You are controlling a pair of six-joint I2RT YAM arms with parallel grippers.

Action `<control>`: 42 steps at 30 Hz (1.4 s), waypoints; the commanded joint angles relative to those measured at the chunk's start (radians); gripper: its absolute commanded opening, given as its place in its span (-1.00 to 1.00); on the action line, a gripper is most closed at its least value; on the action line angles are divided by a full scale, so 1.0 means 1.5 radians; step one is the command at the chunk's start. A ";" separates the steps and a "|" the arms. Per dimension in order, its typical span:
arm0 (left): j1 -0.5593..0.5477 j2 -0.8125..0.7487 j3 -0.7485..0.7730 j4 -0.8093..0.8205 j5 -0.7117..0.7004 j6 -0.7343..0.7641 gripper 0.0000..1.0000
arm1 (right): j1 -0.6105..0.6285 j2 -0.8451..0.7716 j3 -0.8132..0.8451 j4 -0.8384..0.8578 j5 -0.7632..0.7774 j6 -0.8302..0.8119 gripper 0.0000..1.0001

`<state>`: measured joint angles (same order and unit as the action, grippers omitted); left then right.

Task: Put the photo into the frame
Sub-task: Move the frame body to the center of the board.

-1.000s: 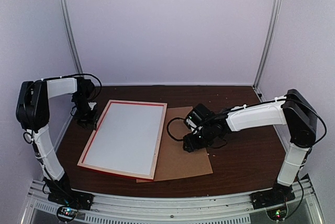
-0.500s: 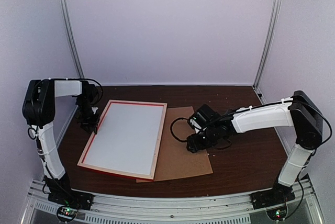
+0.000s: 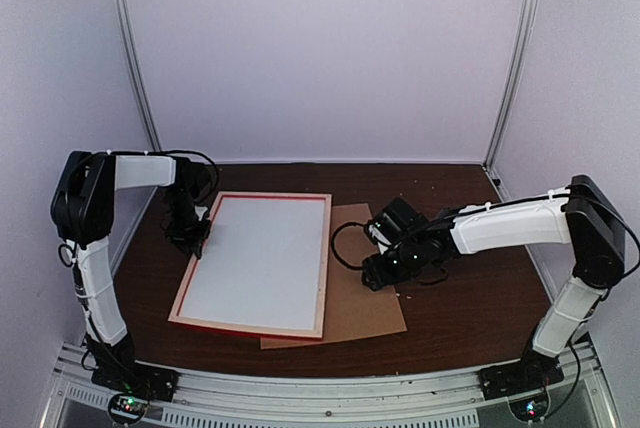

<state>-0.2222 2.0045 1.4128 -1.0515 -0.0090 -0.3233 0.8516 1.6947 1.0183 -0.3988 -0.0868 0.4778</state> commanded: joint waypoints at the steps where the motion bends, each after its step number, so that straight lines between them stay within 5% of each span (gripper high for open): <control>1: -0.082 0.002 -0.014 0.058 0.072 -0.057 -0.63 | -0.019 -0.037 -0.018 -0.026 0.033 0.006 0.30; 13: -0.138 0.008 0.051 0.079 0.085 -0.091 -0.80 | -0.076 -0.090 -0.057 -0.053 0.049 0.004 0.30; 25: -0.011 -0.094 0.017 0.077 0.138 -0.045 -0.86 | -0.079 -0.083 -0.069 -0.036 0.036 0.007 0.30; 42: 0.133 -0.073 0.069 -0.077 -0.108 0.129 -0.84 | -0.079 -0.011 -0.023 -0.009 -0.008 -0.009 0.31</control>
<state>-0.0647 1.8984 1.4658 -1.1061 -0.0635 -0.2134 0.7387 1.6417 0.9337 -0.4290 -0.0799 0.4763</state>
